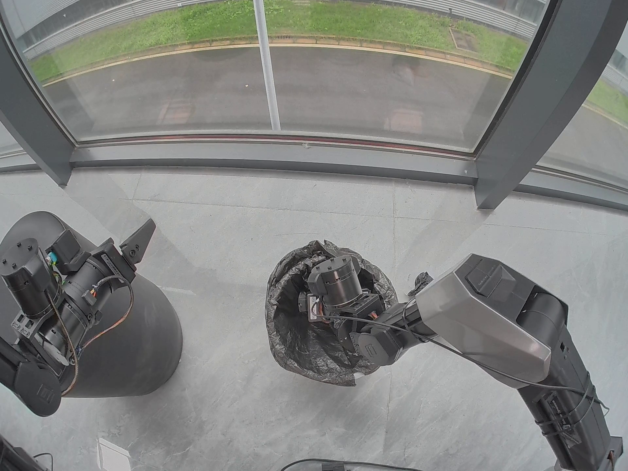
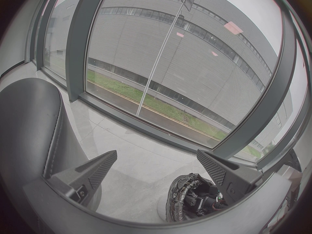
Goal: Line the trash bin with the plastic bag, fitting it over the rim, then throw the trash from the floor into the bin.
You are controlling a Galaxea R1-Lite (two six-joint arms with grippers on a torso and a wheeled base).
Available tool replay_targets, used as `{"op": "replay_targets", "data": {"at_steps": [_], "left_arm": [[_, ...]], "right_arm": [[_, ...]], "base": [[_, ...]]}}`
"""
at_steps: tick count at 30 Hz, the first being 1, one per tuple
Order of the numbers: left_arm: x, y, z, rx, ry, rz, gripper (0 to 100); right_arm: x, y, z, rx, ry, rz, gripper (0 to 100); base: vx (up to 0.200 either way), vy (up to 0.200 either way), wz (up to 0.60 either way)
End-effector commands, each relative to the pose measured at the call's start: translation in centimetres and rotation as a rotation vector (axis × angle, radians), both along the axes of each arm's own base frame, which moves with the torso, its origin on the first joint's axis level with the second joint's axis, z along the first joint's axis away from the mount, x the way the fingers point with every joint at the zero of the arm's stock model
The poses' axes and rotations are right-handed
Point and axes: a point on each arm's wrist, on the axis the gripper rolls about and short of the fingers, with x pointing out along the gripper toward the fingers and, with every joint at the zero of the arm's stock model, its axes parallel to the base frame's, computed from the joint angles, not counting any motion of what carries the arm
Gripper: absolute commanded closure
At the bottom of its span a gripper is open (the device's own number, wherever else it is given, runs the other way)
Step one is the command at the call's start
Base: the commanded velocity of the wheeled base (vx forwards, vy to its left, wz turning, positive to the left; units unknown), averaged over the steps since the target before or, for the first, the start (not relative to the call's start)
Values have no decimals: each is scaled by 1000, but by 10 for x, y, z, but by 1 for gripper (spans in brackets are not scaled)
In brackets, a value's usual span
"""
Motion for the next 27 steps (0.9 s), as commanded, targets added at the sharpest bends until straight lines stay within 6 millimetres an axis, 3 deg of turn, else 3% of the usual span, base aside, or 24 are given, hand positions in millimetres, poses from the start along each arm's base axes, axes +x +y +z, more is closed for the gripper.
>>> {"op": "replay_targets", "data": {"at_steps": [1, 11, 18, 21, 24, 25, 26, 27], "left_arm": [[0, 0, -1, 0, 4, 0, 0], [2, 0, -4, 2, 17, 2, 0], [2, 0, -4, 2, 17, 2, 0], [2, 0, -4, 2, 14, 2, 0], [2, 0, -3, 0, 12, 2, 0], [2, 0, -3, 0, 12, 2, 0], [1, 0, -3, 2, 13, 0, 0], [1, 0, -3, 2, 13, 0, 0]], "right_arm": [[2, 2, -18, -18, 21, 1, 0], [8, 2, -31, -33, 40, -8, 0], [3, 2, -17, -19, 37, -7, 0], [-14, -2, 7, -11, 54, -2, 0], [-48, -5, 31, -5, 78, 29, 0], [-48, -5, 31, -5, 78, 29, 0], [-71, -13, 50, 10, 86, 45, 0], [-79, -16, 58, 17, 86, 49, 0]], "base": [[0, 0, 0], [0, 0, 0], [0, 0, 0], [0, 0, 0], [0, 0, 0], [0, 0, 0], [0, 0, 0], [0, 0, 0]]}}
